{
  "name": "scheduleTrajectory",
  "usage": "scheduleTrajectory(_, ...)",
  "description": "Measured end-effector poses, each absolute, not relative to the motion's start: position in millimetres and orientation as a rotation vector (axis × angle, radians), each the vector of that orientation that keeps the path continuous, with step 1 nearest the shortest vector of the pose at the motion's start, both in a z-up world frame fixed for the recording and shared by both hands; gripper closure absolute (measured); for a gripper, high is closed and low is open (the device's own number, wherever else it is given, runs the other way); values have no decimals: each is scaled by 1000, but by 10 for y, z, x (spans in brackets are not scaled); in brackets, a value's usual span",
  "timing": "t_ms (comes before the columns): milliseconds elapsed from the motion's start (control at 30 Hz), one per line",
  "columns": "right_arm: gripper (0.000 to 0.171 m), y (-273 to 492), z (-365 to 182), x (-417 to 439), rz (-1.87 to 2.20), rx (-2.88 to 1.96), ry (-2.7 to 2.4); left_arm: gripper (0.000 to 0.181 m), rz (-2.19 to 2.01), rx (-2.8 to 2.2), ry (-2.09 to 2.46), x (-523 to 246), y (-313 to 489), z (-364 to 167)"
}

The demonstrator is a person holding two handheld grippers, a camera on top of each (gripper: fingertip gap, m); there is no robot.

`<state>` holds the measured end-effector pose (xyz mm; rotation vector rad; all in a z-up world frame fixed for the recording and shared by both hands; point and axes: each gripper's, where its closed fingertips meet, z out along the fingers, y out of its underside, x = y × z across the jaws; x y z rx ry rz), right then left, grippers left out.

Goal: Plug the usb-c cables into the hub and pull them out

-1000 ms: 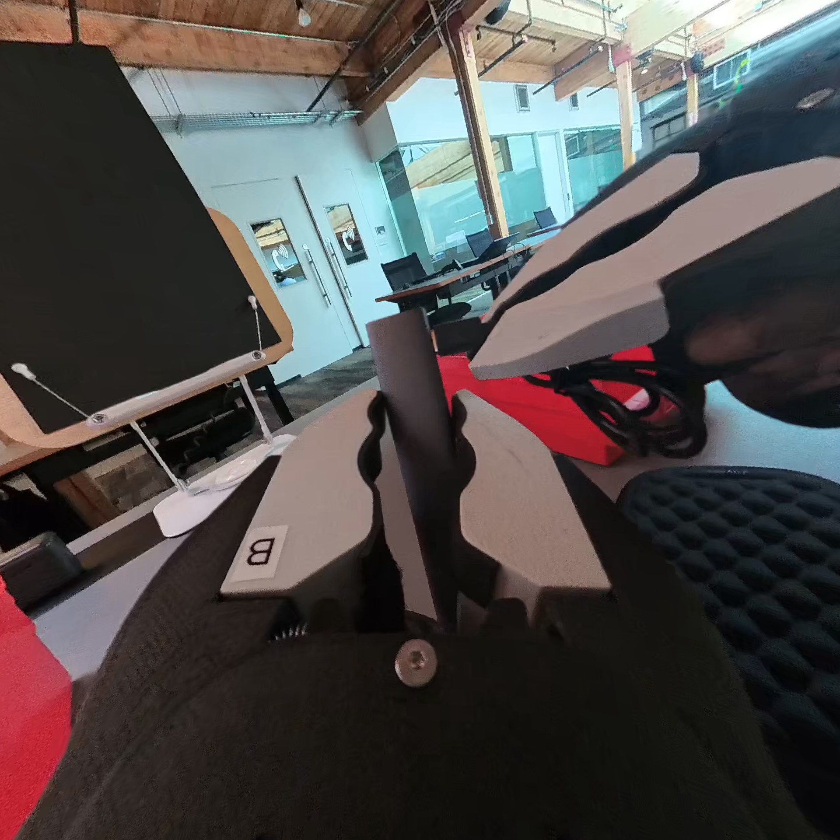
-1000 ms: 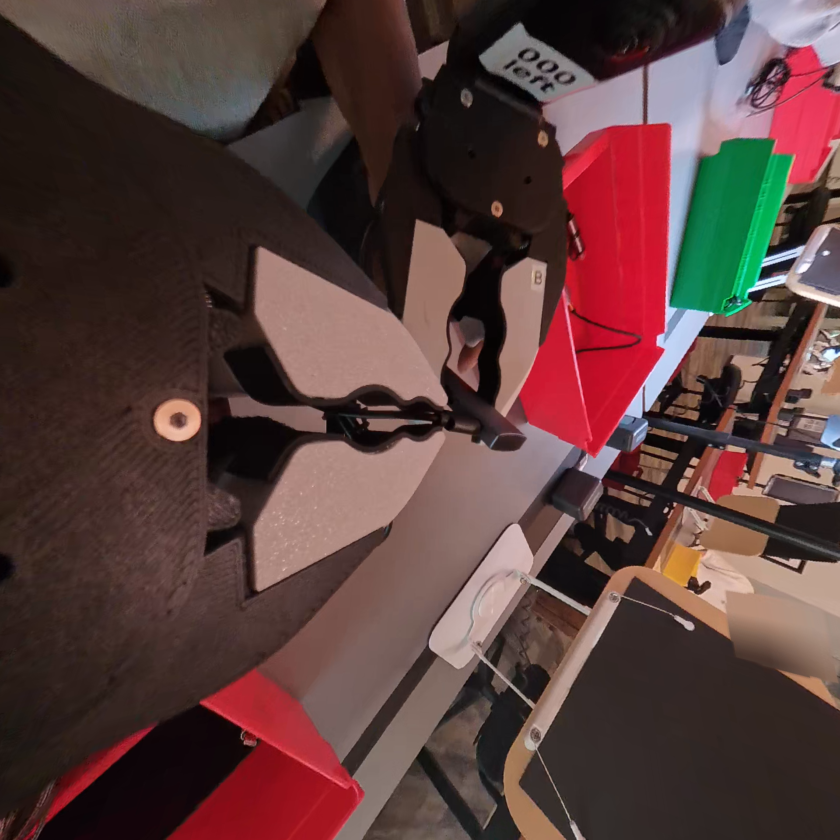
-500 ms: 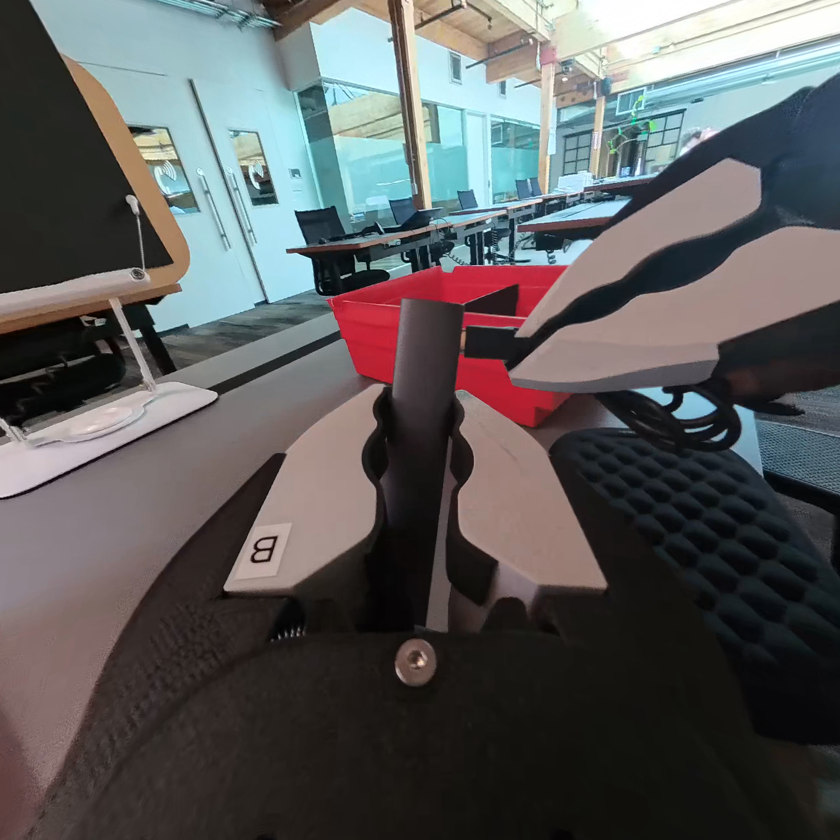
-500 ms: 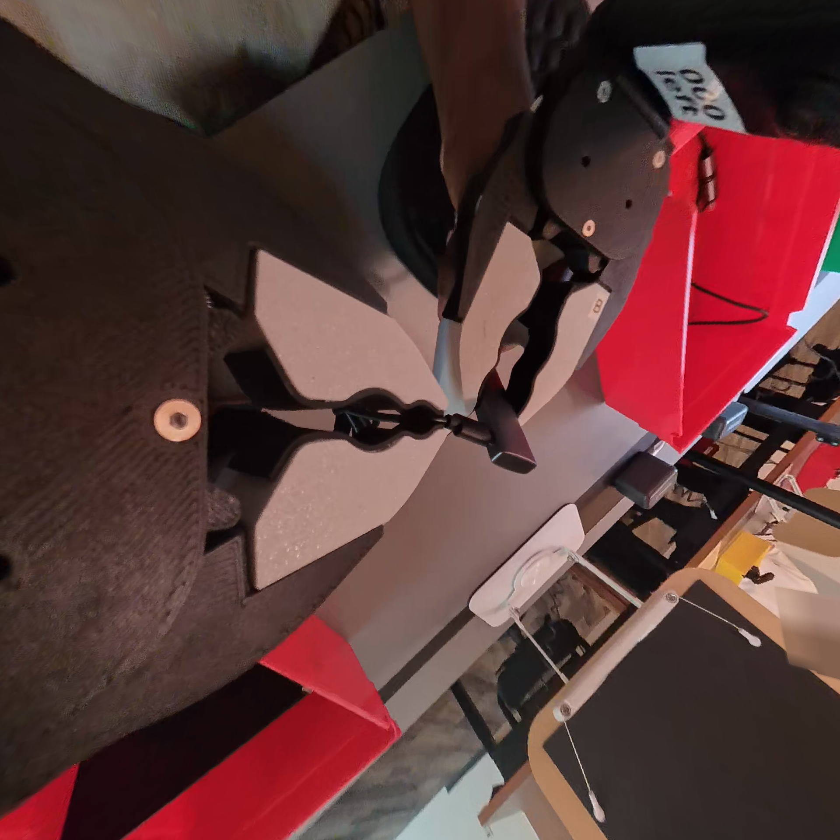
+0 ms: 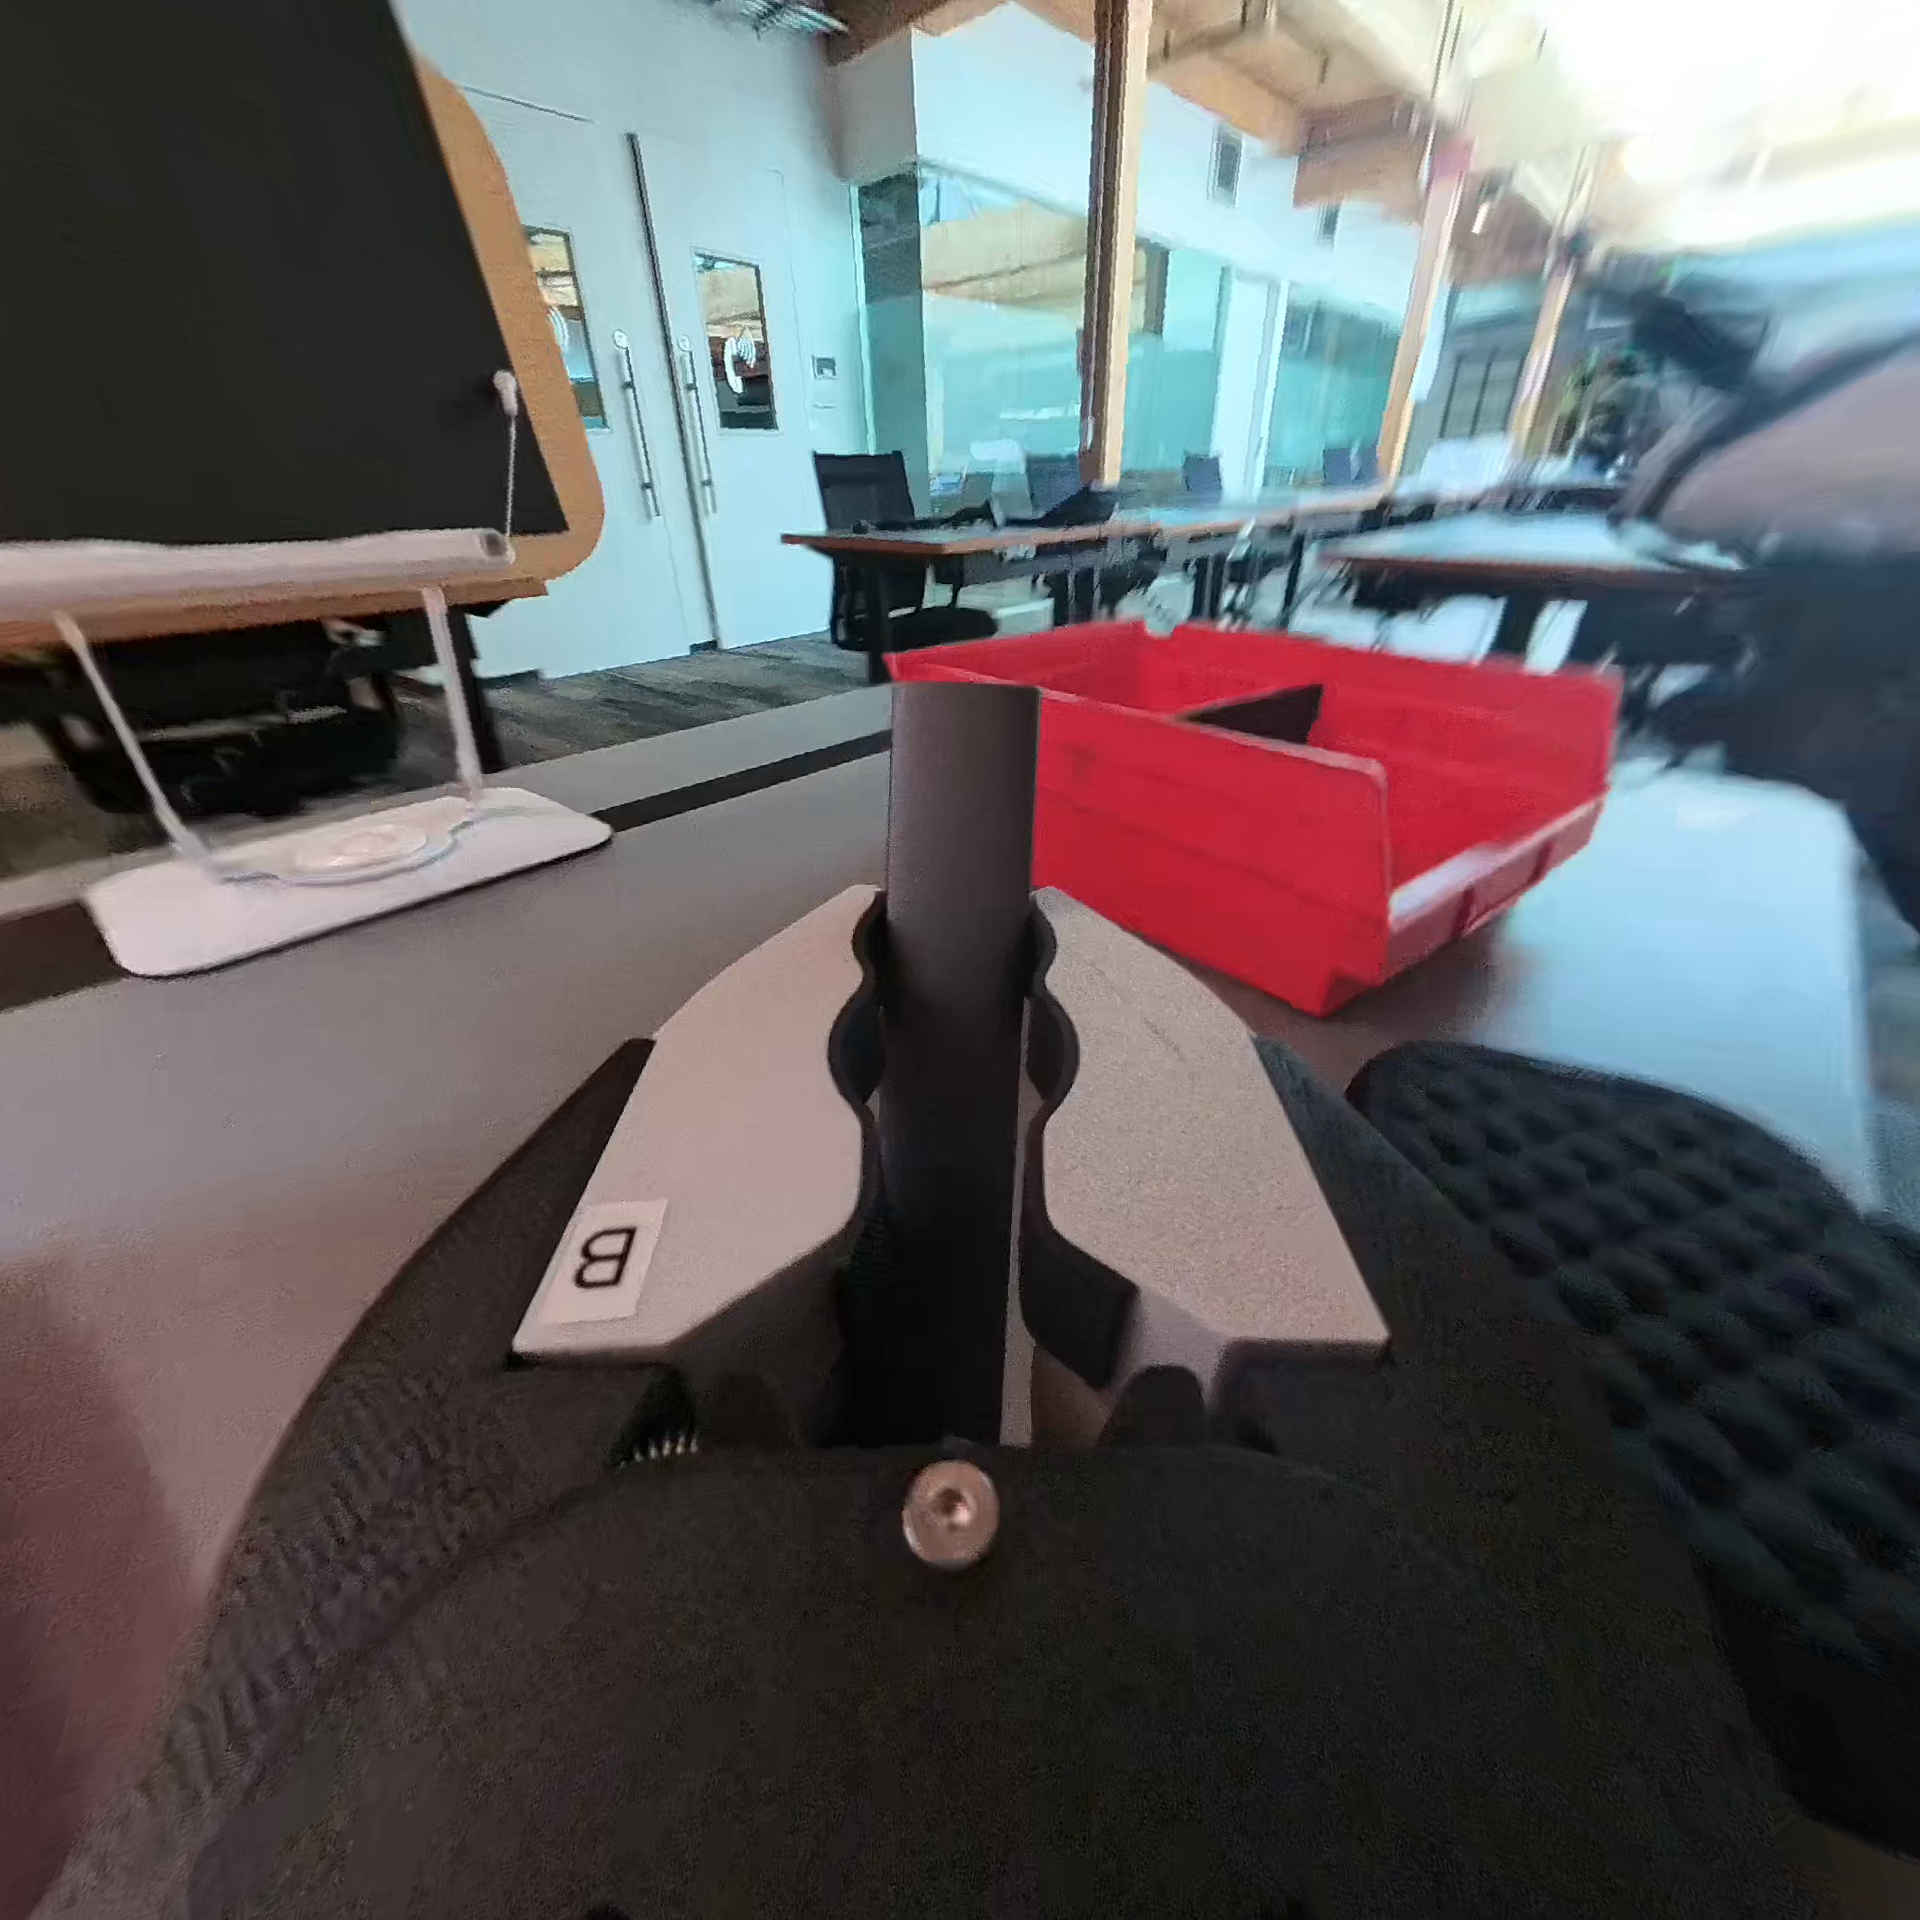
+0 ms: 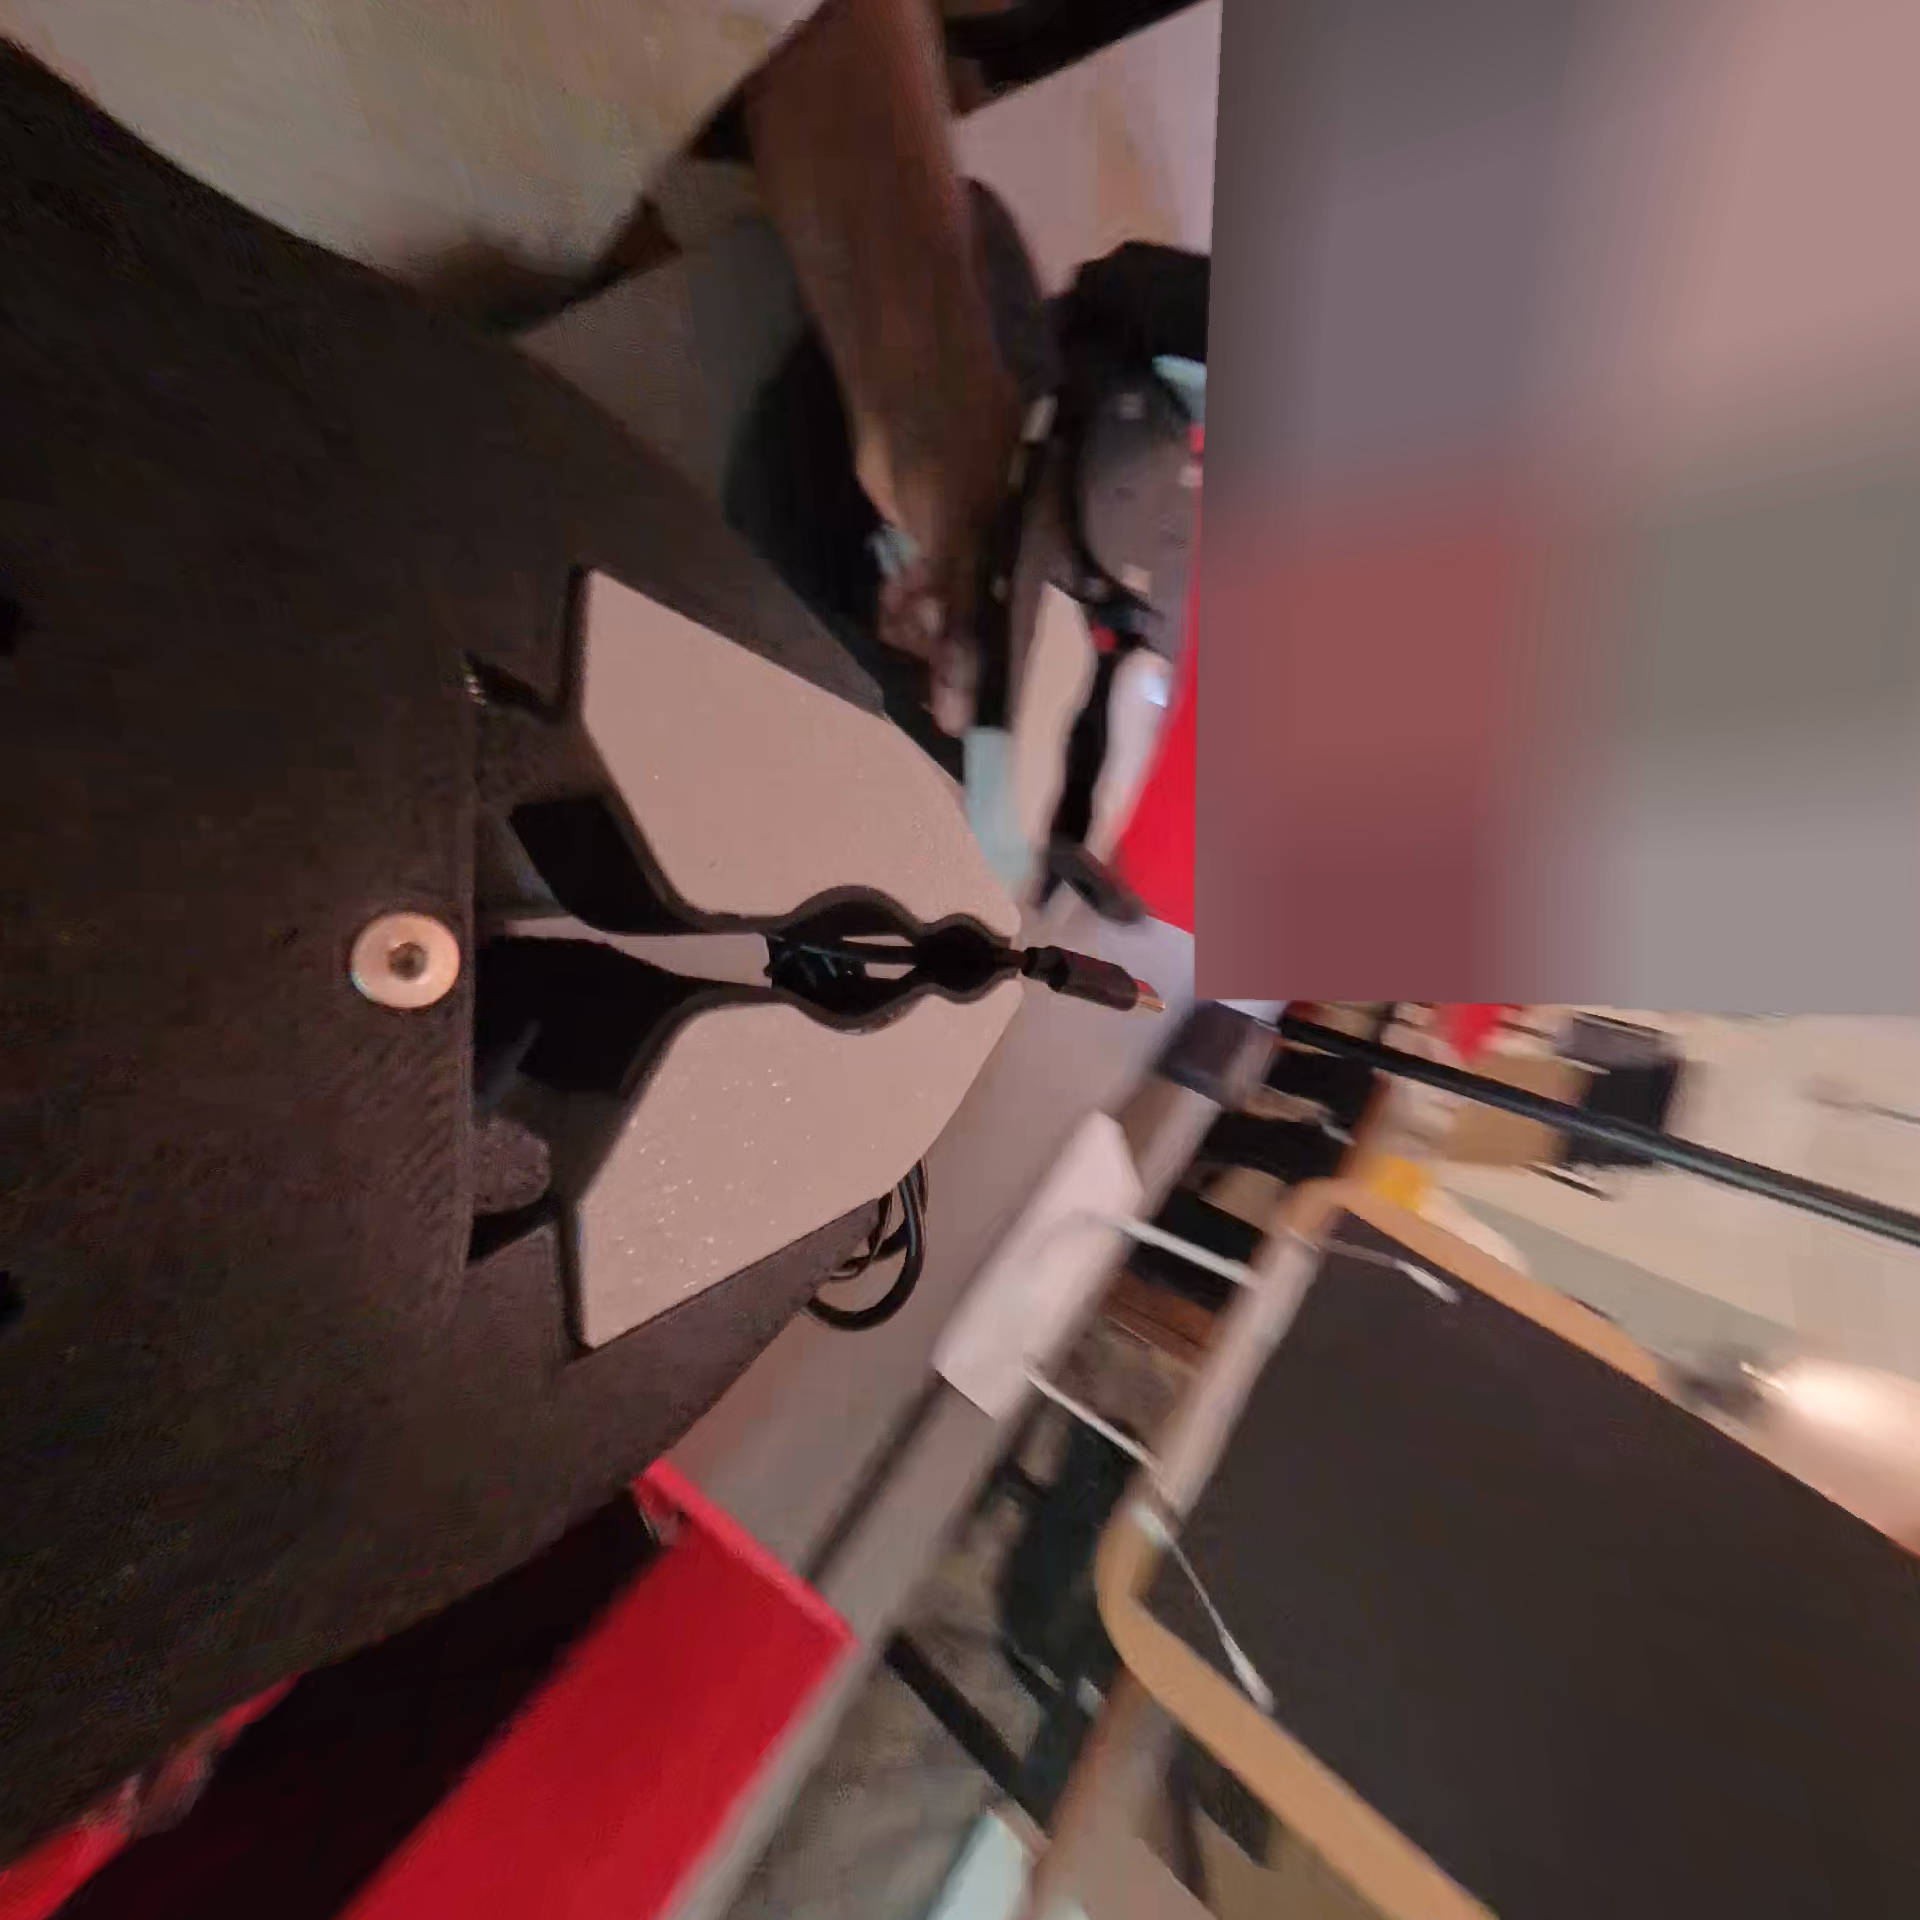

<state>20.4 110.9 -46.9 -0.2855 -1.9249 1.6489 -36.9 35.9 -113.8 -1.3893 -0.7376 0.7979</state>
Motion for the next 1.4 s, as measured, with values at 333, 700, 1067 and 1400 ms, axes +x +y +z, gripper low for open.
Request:
scheduleTrajectory(333, 171, 2197, 216, -321, 1621, -546, -1495, 157, 746, -1268, -721, -293, 255, -1002)
scheduleTrajectory(700, 127, 2716, -1234, -1405, 1224, -1114, -1768, 157, 725, -1269, -747, -325, 243, -1027)
scheduleTrajectory(1067, 98, 2044, -492, -793, 2068, -881, -1700, 157, 717, -1274, -743, -321, 254, -1034)
scheduleTrajectory(1400, 113, 551, -703, -84, 2169, -602, -2195, 157, 747, -1302, -705, -287, 309, -1035)
